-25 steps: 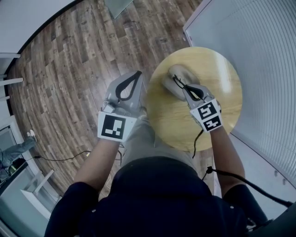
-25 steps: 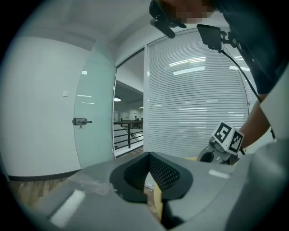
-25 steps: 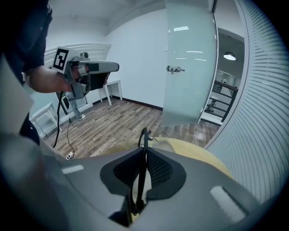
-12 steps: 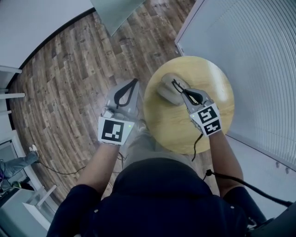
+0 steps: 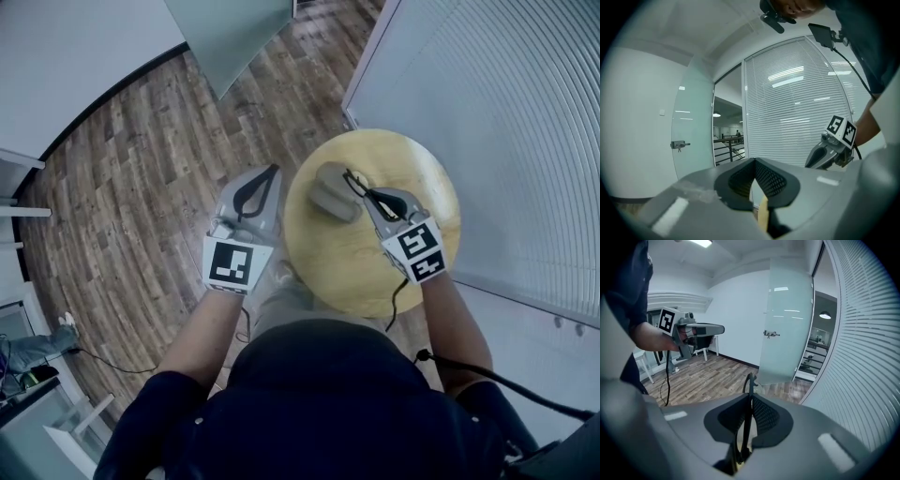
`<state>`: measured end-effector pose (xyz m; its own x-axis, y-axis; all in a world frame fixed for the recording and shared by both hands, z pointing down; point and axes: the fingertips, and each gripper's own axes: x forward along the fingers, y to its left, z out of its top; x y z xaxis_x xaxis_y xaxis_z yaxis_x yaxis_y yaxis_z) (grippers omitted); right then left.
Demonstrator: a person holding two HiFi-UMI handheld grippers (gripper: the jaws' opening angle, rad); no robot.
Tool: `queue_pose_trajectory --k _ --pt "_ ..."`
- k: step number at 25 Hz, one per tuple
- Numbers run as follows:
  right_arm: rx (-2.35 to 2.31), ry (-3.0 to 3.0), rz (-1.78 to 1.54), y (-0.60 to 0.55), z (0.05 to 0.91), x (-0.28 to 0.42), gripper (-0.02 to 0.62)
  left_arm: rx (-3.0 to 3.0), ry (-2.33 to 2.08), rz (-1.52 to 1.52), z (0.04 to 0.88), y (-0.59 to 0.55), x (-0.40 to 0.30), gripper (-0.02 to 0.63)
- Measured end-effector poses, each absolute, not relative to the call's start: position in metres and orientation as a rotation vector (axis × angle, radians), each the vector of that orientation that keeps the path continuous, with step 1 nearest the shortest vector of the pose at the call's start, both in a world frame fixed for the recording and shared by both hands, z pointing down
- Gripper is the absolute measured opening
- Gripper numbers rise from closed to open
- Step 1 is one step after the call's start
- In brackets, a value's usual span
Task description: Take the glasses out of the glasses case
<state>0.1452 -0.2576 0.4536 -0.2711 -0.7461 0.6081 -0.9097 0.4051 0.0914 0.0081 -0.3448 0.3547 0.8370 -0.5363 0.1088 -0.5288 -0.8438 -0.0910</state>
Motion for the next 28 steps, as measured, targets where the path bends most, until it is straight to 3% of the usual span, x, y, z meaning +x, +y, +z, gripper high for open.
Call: queue_pose_trajectory --k 28 --pt "1.631 -2.201 0.191 -0.215 0.318 0.167 0.032 -2.884 0.770 -0.178 0.280 -0.305 0.019 0.006"
